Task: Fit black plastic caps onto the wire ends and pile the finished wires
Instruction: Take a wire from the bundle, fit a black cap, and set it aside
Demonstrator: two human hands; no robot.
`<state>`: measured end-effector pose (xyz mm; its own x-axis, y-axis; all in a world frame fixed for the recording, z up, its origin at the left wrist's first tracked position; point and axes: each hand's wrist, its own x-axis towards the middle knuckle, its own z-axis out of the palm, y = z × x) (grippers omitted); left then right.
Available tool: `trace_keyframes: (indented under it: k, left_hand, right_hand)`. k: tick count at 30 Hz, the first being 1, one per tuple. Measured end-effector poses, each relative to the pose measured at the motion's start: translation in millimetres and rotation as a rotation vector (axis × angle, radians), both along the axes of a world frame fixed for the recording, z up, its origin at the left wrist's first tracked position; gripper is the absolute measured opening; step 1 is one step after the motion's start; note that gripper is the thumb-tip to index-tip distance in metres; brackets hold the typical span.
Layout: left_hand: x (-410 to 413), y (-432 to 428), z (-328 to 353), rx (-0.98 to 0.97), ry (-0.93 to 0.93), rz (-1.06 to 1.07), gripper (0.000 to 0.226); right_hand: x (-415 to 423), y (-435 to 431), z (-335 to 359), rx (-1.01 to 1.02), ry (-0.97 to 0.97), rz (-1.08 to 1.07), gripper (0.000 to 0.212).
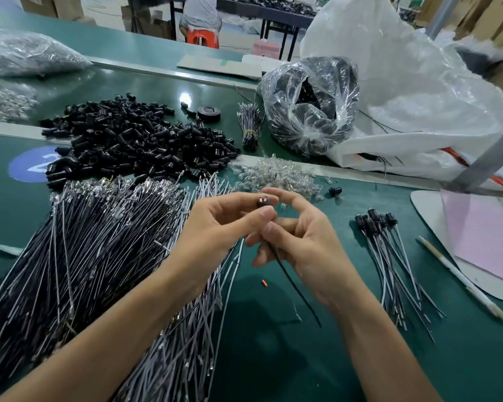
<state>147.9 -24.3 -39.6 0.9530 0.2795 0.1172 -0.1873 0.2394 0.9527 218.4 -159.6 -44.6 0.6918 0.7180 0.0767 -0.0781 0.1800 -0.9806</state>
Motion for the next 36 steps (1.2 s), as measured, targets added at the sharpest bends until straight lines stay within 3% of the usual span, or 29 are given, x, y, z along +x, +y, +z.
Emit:
trace_keyframes:
  k: [4, 7, 10, 16, 23, 36]
  left_hand:
    - [4, 4, -2, -0.114, -0.006, 0.106, 0.030]
    - [5, 7, -3, -0.129, -0.037, 0.177, 0.030]
    - [5, 5, -4, -0.143, -0.049, 0.187, 0.026]
    - [3, -2, -5, -0.201, -0.048, 0.110, 0.029]
    - [-1, 2, 1, -0.178, -0.072, 0.076, 0.021]
    - [1, 8, 2, -0.258, -0.090, 0.094, 0.015]
  right_hand:
    - [-2, 3, -2, -0.098, -0.108, -0.113, 0.042]
    - [-5, 5, -2, -0.214, -0.294, -0.191, 0.010]
    - [-10, 8, -4, -0.206, -0.342, -0.216, 0.017]
    - [-14, 9, -1, -0.080, -0.267, -0.226, 0.015]
    - [-10, 8, 3, 0.022, -0.028, -0.091, 0.017]
    - [-12, 8, 6, 0.002, -0.058, -0.074, 0.016]
